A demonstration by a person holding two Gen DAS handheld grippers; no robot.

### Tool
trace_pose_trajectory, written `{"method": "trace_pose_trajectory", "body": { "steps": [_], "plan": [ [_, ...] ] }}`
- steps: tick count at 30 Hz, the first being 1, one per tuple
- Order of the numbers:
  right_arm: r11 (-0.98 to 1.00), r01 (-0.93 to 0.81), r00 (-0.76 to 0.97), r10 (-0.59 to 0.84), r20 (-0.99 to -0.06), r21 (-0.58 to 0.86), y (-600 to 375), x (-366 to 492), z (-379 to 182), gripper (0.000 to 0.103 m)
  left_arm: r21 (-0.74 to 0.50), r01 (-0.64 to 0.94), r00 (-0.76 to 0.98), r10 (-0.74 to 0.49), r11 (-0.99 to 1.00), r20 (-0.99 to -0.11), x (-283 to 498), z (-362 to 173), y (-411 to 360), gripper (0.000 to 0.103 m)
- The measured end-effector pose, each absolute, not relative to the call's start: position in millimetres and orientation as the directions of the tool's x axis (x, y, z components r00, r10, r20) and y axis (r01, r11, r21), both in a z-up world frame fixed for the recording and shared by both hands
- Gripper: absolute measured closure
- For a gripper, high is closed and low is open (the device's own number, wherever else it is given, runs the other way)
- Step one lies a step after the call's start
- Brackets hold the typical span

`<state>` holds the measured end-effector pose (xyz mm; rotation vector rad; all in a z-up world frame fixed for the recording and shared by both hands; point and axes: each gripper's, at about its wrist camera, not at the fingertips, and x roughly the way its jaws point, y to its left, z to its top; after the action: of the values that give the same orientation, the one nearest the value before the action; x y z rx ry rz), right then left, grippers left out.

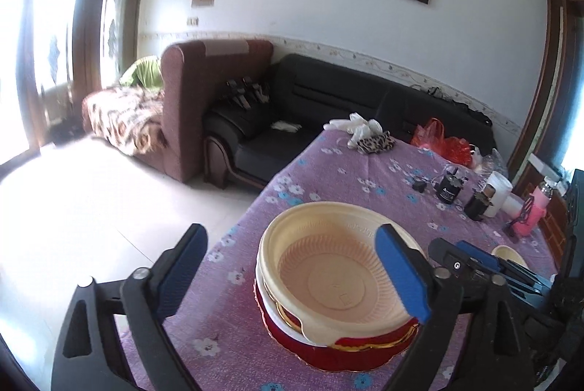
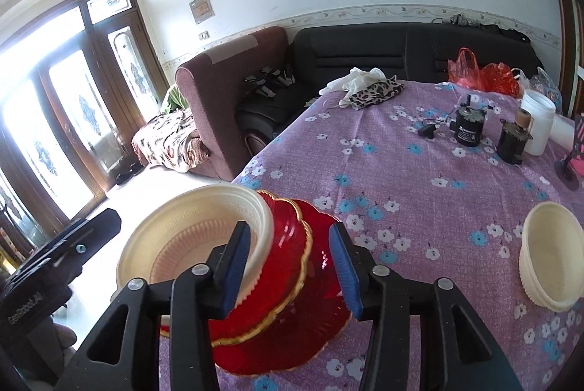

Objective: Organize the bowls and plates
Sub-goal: 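Lower the cream bowl onto the red plate stack and open both grippers, then move both grippers to the rim of the white plastic bowl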

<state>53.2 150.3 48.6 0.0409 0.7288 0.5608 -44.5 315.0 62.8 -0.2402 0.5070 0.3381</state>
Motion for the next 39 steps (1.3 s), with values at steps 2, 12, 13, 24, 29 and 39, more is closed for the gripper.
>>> {"method": "trace_pose_trajectory", "body": {
  "steps": [2, 12, 13, 24, 29, 39],
  "plan": [
    [0.854, -0.464, 0.606, 0.500, -0.619, 0.235, 140.2, 49.0, 47.7, 0.048, -0.123, -0.359, 0.826, 0.253, 0.925, -0.504, -49.2, 65.1, 305.3, 0.006],
    [0.876, -0.400, 0.618, 0.474, -0.627, 0.268, 78.1, 32.7, 37.0, 0.042, -0.052, -0.217, 0.822, 0.154, 0.975, -0.548, -47.6, 59.3, 233.8, 0.006],
    [0.881, -0.390, 0.621, 0.468, -0.629, 0.270, 69.3, 31.6, 35.5, 0.042, -0.046, -0.212, 0.822, 0.152, 0.976, -0.549, -48.0, 59.2, 230.5, 0.006],
    [0.918, -0.246, 0.654, 0.393, -0.646, 0.310, -36.1, 27.1, 16.9, 0.041, -0.004, -0.100, 0.807, 0.079, 0.995, -0.585, -40.6, 52.8, 167.3, 0.006],
    [0.930, -0.146, 0.672, 0.344, -0.656, 0.337, -95.8, 21.5, 7.8, 0.042, -0.039, -0.038, 0.784, 0.005, 0.999, -0.621, -38.9, 40.9, 147.6, 0.006],
    [0.943, 0.100, 0.730, 0.147, -0.667, 0.317, -228.7, -19.4, 5.7, 0.042, -0.050, 0.042, 0.742, -0.065, 0.998, -0.667, -32.2, 15.4, 126.5, 0.006]
  ]
}}
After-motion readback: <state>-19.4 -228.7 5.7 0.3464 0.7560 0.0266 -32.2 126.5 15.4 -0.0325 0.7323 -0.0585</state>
